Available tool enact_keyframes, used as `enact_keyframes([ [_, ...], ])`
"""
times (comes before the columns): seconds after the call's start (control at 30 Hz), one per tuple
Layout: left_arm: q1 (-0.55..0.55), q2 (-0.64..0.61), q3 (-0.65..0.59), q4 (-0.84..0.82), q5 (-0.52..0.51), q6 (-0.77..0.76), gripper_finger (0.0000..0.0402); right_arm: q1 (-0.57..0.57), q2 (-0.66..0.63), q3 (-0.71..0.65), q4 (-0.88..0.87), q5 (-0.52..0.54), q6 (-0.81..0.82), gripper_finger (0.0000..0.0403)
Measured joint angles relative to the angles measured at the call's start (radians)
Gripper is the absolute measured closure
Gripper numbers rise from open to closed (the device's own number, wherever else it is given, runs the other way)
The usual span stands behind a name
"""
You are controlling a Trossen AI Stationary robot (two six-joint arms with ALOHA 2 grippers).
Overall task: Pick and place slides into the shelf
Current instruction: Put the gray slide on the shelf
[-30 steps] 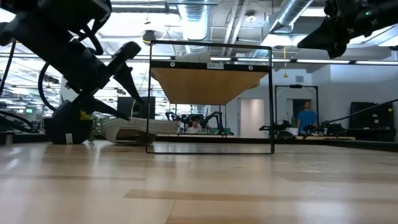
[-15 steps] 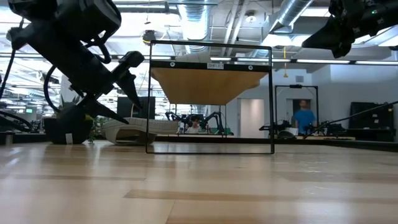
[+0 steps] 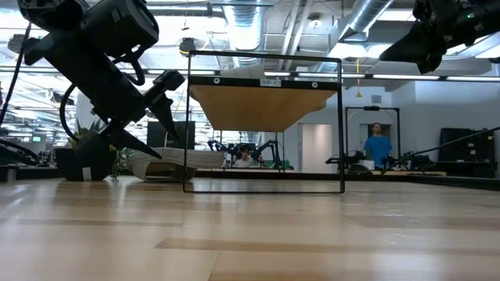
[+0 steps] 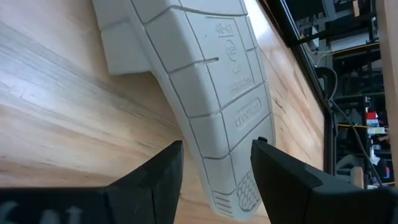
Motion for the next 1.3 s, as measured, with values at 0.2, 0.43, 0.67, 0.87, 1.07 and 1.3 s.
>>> enact_keyframes([
  [0.2, 0.018, 0.0, 0.0, -0.001, 0.019, 0.027, 0.0226, 0.0, 0.0, 0.0, 0.0, 0.0, 0.0, 0.0403],
  [0.43, 0.033, 0.0, 0.0, 0.0, 0.019, 0.043, 0.0226, 0.0, 0.0, 0.0, 0.0, 0.0, 0.001, 0.0403],
  [0.67, 0.035, 0.025, 0.0, 0.0, 0.049, 0.047, 0.0226, 0.0, 0.0, 0.0, 0.001, 0.0, 0.001, 0.0403],
  [0.87, 0.037, 0.136, 0.0, 0.155, 0.053, 0.043, 0.0226, 0.002, 0.0, 0.0, 0.001, -0.001, 0.008, 0.0403],
  [1.07, 0.038, 0.193, 0.003, 0.224, 0.024, 0.058, 0.0226, 0.002, 0.0, 0.0, 0.001, -0.001, 0.026, 0.0403],
  [1.3, 0.038, 0.198, 0.005, 0.221, -0.006, 0.068, 0.0226, 0.002, 0.0, 0.0, 0.001, -0.011, 0.027, 0.0403],
])
